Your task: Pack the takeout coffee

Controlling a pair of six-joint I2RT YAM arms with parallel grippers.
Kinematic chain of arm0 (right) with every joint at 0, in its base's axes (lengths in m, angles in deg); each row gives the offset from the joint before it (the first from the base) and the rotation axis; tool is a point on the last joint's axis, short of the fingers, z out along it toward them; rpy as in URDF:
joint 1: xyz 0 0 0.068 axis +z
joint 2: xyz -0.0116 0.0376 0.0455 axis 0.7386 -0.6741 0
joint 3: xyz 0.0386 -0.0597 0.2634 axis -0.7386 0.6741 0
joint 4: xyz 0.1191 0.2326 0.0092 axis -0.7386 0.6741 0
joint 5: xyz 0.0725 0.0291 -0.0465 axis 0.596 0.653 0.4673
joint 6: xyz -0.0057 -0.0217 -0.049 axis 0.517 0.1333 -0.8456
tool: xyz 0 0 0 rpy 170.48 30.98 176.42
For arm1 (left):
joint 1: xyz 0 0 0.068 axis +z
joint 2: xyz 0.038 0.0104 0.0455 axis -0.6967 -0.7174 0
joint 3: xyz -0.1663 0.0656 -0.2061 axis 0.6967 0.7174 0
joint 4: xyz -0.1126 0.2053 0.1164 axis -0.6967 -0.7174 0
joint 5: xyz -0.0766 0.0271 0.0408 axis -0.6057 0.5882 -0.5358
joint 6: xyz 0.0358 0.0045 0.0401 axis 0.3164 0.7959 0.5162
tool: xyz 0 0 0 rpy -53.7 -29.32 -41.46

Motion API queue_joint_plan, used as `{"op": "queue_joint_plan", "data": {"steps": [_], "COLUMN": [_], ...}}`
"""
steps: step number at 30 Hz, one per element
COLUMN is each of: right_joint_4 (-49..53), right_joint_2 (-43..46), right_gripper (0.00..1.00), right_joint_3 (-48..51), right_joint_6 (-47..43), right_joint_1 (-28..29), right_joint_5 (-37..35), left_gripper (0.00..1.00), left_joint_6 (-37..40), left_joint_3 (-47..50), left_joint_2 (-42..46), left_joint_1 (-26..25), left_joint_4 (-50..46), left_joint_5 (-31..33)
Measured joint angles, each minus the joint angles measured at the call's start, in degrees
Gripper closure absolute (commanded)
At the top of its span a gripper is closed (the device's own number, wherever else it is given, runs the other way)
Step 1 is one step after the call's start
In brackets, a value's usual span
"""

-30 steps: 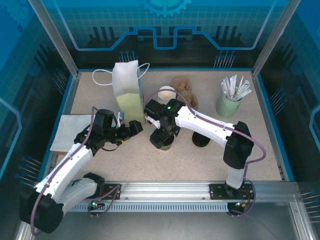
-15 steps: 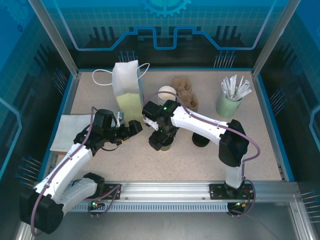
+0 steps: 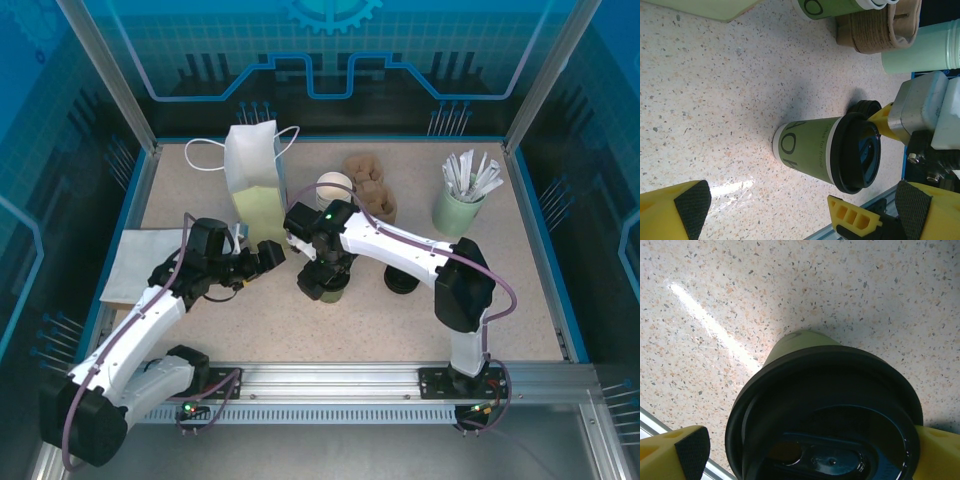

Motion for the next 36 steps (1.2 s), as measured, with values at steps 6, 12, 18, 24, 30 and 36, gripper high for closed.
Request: {"op": "queue_joint_plan", "data": {"steps": [6, 12, 18, 24, 30, 36], "right_joint_4": [0.24, 0.72, 0.85, 0.79, 0.61, 0.17], "right_joint_2": [0.04, 1.16, 1.55, 1.55, 1.31, 0.63], "right_gripper": [0.0, 0.0, 0.0, 0.0, 0.0, 0.0], "right_joint_3": [-0.37, -0.79, -0.76, -0.66, -0.15, 0.96], "right_joint_6": [0.0, 0.02, 0.02, 0.02, 0.02, 0.02], "right_joint_1": [0.0, 0.0, 0.0, -0.04, -0.04, -0.15], "right_joint_5": [0.04, -0.04, -0.22, -0.22, -0.2, -1.03], "left_gripper": [0.01, 0.01, 0.01, 0.01, 0.01, 0.01], "left_joint_6": [0.0, 0.0, 0.0, 0.0, 0.0, -0.02], "left_joint_3": [0.0, 0.0, 0.02, 0.0, 0.0, 0.02], "left_joint_2": [-0.37, -0.44, -0.55, -0.59, -0.59, -0.59], "left_joint_1": [0.0, 0.0, 0.0, 0.0, 0.0, 0.0], "left_joint_4": [0.02, 0.02, 0.04, 0.04, 0.04, 0.04], "left_joint_5": [-0.02, -0.02, -0.02, -0.02, -0.04, -0.04]}}
